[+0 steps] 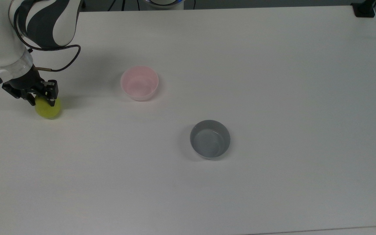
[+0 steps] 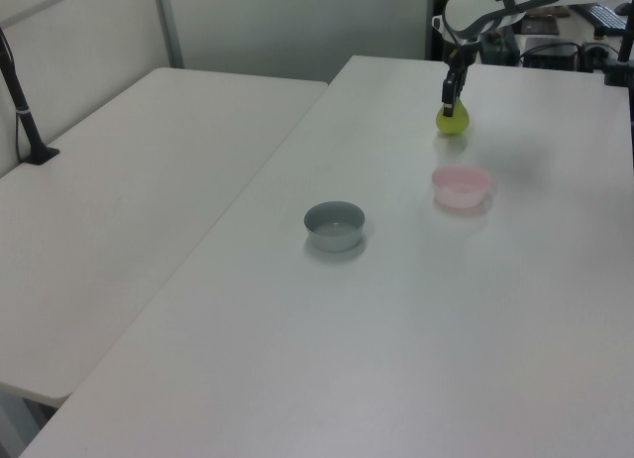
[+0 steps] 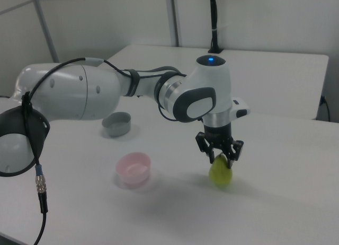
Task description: Pick up a pear from the bowl
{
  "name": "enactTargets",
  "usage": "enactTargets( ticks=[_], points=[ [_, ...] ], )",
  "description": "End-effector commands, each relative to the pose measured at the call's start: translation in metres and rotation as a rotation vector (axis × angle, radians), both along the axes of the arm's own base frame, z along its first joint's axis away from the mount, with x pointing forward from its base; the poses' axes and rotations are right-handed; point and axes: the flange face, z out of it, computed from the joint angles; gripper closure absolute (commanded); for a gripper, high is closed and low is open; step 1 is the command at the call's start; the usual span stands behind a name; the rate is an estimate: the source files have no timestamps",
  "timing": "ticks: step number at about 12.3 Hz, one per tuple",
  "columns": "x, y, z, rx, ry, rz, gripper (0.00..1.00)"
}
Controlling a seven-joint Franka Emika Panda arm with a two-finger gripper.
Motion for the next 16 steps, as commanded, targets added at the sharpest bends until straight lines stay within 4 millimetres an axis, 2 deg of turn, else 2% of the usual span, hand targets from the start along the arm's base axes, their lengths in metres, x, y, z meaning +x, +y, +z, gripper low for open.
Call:
enactTargets(
  ticks=[1, 2, 3, 6, 9, 11, 13, 16],
  points=[
    [0.002, -0.003, 0.002, -0.006, -0.026, 0.022, 0.11],
    [0.002, -0.004, 0.003, -0.007, -0.026, 0.019, 0.00],
    [0.001, -0.004, 0.008, -0.007, -0.034, 0.014, 0.00],
    [-0.007, 0.000, 0.053, -0.010, -0.080, 0.017, 0.00],
    [-0.022, 0.017, 0.093, -0.017, -0.038, 0.051, 0.00],
    [-0.030, 0.036, 0.128, 0.004, -0.045, 0.030, 0.00],
    [-0.039, 0.050, 0.154, 0.031, -0.037, 0.014, 0.00],
    [-0.067, 0.083, 0.206, 0.088, 0.001, 0.015, 0.00]
  ],
)
